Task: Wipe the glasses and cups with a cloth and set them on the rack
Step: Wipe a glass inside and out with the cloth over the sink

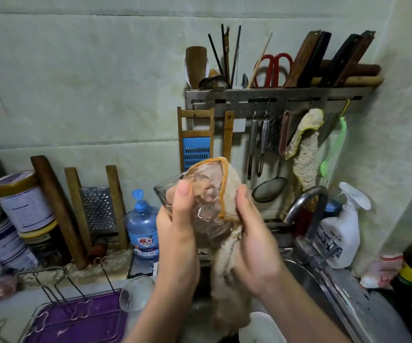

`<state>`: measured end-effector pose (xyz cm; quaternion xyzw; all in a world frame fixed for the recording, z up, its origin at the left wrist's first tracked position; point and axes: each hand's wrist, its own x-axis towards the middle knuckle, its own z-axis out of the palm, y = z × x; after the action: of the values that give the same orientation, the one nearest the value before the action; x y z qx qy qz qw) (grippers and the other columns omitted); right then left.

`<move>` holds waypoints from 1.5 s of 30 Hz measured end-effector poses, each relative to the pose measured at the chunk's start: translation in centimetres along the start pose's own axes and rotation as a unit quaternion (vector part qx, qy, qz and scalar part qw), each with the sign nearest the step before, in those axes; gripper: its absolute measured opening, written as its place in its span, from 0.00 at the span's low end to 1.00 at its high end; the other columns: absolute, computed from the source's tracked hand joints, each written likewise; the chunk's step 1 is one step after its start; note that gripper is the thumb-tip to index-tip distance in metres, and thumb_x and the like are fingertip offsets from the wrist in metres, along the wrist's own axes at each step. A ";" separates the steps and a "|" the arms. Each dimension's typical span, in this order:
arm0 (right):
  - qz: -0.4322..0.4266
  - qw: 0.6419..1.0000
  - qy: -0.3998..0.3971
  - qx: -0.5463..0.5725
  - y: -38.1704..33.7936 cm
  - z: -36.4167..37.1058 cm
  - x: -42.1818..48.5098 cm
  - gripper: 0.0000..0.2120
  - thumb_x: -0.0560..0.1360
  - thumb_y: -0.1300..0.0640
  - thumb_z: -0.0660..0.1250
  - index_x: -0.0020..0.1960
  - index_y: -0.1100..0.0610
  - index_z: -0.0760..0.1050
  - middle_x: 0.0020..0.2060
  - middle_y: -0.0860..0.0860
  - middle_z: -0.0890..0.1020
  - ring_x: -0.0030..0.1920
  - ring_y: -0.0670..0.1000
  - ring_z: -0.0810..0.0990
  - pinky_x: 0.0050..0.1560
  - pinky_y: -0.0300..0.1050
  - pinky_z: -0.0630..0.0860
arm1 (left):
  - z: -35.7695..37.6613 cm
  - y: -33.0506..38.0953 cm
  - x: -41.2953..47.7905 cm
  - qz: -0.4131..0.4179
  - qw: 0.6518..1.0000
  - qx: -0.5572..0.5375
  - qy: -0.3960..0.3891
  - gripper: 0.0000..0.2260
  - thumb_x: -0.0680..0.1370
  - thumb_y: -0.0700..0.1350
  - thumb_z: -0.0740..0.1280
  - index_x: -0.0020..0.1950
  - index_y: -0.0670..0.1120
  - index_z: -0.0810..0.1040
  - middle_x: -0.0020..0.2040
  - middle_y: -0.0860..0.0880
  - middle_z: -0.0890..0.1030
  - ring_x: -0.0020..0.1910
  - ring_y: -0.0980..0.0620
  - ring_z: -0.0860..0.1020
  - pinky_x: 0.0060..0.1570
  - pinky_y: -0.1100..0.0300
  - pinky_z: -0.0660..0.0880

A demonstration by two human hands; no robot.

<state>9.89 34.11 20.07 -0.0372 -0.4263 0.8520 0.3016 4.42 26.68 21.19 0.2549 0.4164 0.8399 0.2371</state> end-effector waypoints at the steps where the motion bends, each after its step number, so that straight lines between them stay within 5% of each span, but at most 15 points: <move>1: -0.021 1.000 -0.007 -0.021 0.6 0.2 -0.6 0.39 0.69 0.36 0.70 0.73 0.55 0.67 0.68 0.54 0.75 0.70 0.53 0.71 0.73 0.55 0.63 | 0.5 -0.2 0.1 -0.006 1.000 -0.022 0.009 0.38 0.64 0.66 0.73 0.61 0.39 0.77 0.54 0.40 0.84 0.55 0.42 0.83 0.49 0.54 0.81; 3: -0.114 0.988 -0.011 -0.102 1.2 0.5 -1.7 0.31 0.76 0.40 0.62 0.75 0.52 0.63 0.69 0.47 0.73 0.71 0.47 0.69 0.72 0.46 0.64 | 0.9 -0.4 0.4 -0.014 0.998 -0.057 0.003 0.35 0.67 0.63 0.72 0.61 0.36 0.77 0.55 0.37 0.83 0.55 0.41 0.82 0.49 0.55 0.81; 5: -0.240 0.941 -0.011 -0.238 1.4 1.0 -2.5 0.23 0.82 0.50 0.53 0.76 0.51 0.58 0.75 0.45 0.65 0.75 0.44 0.61 0.73 0.40 0.60 | 0.9 -0.2 0.5 -0.010 0.998 -0.061 0.002 0.43 0.64 0.66 0.74 0.62 0.31 0.74 0.58 0.36 0.80 0.56 0.40 0.80 0.54 0.51 0.78; 8: -0.375 0.825 -0.040 -0.420 1.8 0.9 -2.9 0.23 0.83 0.51 0.48 0.77 0.56 0.55 0.78 0.48 0.53 0.78 0.50 0.49 0.76 0.45 0.51 | 0.4 -0.2 0.8 -0.008 0.997 -0.079 -0.015 0.45 0.64 0.68 0.74 0.58 0.29 0.71 0.58 0.38 0.72 0.55 0.40 0.70 0.56 0.45 0.67; 10: -0.398 0.796 -0.060 -0.453 0.8 0.7 -2.2 0.22 0.83 0.54 0.49 0.76 0.60 0.56 0.78 0.52 0.54 0.78 0.53 0.50 0.77 0.50 0.51 | 0.2 -0.4 0.9 -0.008 0.997 -0.066 -0.027 0.41 0.64 0.68 0.74 0.57 0.33 0.74 0.57 0.37 0.73 0.55 0.41 0.69 0.58 0.43 0.65; 13: -0.360 0.852 -0.072 -0.372 -0.1 0.5 -0.4 0.22 0.81 0.56 0.52 0.74 0.57 0.61 0.77 0.54 0.60 0.77 0.53 0.55 0.76 0.55 0.54 | 0.7 -0.7 0.7 0.019 0.999 -0.044 -0.022 0.37 0.59 0.68 0.76 0.54 0.40 0.82 0.55 0.36 0.81 0.55 0.43 0.79 0.57 0.49 0.75; 15: -0.250 0.946 -0.047 -0.199 -0.2 0.6 0.5 0.22 0.79 0.49 0.58 0.71 0.54 0.69 0.72 0.56 0.69 0.74 0.55 0.65 0.74 0.59 0.59 | 1.0 -1.2 0.5 0.041 0.999 -0.030 -0.012 0.37 0.59 0.68 0.77 0.55 0.42 0.82 0.55 0.39 0.83 0.54 0.44 0.82 0.51 0.55 0.79; 17: -0.082 0.996 0.044 0.010 -0.6 0.9 1.1 0.24 0.73 0.43 0.66 0.62 0.57 0.79 0.60 0.57 0.81 0.62 0.56 0.78 0.68 0.56 0.69 | 1.0 -2.1 0.4 0.057 0.998 -0.018 0.004 0.43 0.58 0.68 0.77 0.60 0.38 0.78 0.54 0.40 0.84 0.54 0.45 0.83 0.49 0.58 0.79; 19: 0.030 0.986 0.113 0.121 -0.8 0.9 1.4 0.23 0.74 0.43 0.63 0.49 0.62 0.83 0.46 0.58 0.85 0.45 0.55 0.85 0.52 0.48 0.79 | 0.6 -2.9 0.6 0.085 0.996 0.009 0.019 0.45 0.57 0.69 0.76 0.61 0.37 0.76 0.53 0.43 0.84 0.54 0.47 0.83 0.50 0.59 0.78; 21: 0.048 0.975 0.137 0.168 -0.9 0.6 1.5 0.25 0.79 0.47 0.56 0.43 0.64 0.83 0.37 0.60 0.85 0.36 0.55 0.84 0.39 0.43 0.81 | 0.2 -3.4 0.8 0.113 0.992 0.060 0.022 0.42 0.58 0.70 0.76 0.60 0.41 0.75 0.54 0.47 0.84 0.55 0.51 0.82 0.52 0.62 0.76; 26: 0.123 0.962 0.152 0.191 0.5 1.2 0.1 0.28 0.80 0.43 0.53 0.65 0.62 0.75 0.60 0.63 0.79 0.63 0.62 0.76 0.70 0.57 0.67 | -0.9 -3.5 2.5 0.132 0.982 0.138 0.005 0.33 0.63 0.58 0.73 0.62 0.43 0.71 0.56 0.49 0.82 0.55 0.57 0.81 0.55 0.64 0.74; 36: 0.161 0.958 0.121 0.205 0.4 1.8 0.5 0.26 0.79 0.46 0.55 0.65 0.63 0.76 0.60 0.64 0.79 0.62 0.63 0.77 0.70 0.57 0.67 | -0.5 -1.7 0.6 0.132 0.983 0.131 0.005 0.30 0.58 0.53 0.76 0.56 0.49 0.71 0.56 0.47 0.82 0.53 0.54 0.83 0.52 0.64 0.77; 40: 0.110 0.961 0.153 0.200 0.7 1.5 1.5 0.24 0.80 0.50 0.51 0.48 0.64 0.80 0.41 0.63 0.84 0.38 0.59 0.84 0.43 0.46 0.81 | -0.6 -1.8 0.2 0.132 0.979 0.156 0.015 0.29 0.59 0.52 0.76 0.57 0.48 0.71 0.55 0.45 0.82 0.54 0.54 0.82 0.52 0.65 0.76; 42: 0.115 0.961 0.161 0.192 1.0 1.1 1.2 0.25 0.81 0.54 0.51 0.38 0.65 0.80 0.31 0.63 0.82 0.27 0.57 0.82 0.26 0.42 0.79 | -1.0 -1.9 0.6 0.110 0.984 0.136 0.021 0.31 0.59 0.54 0.75 0.57 0.45 0.72 0.53 0.46 0.84 0.52 0.54 0.83 0.51 0.63 0.77; 45: 0.090 0.968 0.135 0.192 1.6 1.2 1.1 0.23 0.80 0.55 0.50 0.41 0.64 0.79 0.34 0.62 0.82 0.31 0.57 0.83 0.31 0.43 0.81 | -1.2 -2.0 0.7 0.105 0.986 0.127 0.028 0.33 0.59 0.55 0.74 0.60 0.41 0.73 0.50 0.49 0.85 0.50 0.55 0.83 0.49 0.65 0.77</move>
<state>7.77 33.12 19.86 -0.1315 -0.2047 0.9286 0.2803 3.54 27.47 19.03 0.3020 0.4972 0.8069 0.1019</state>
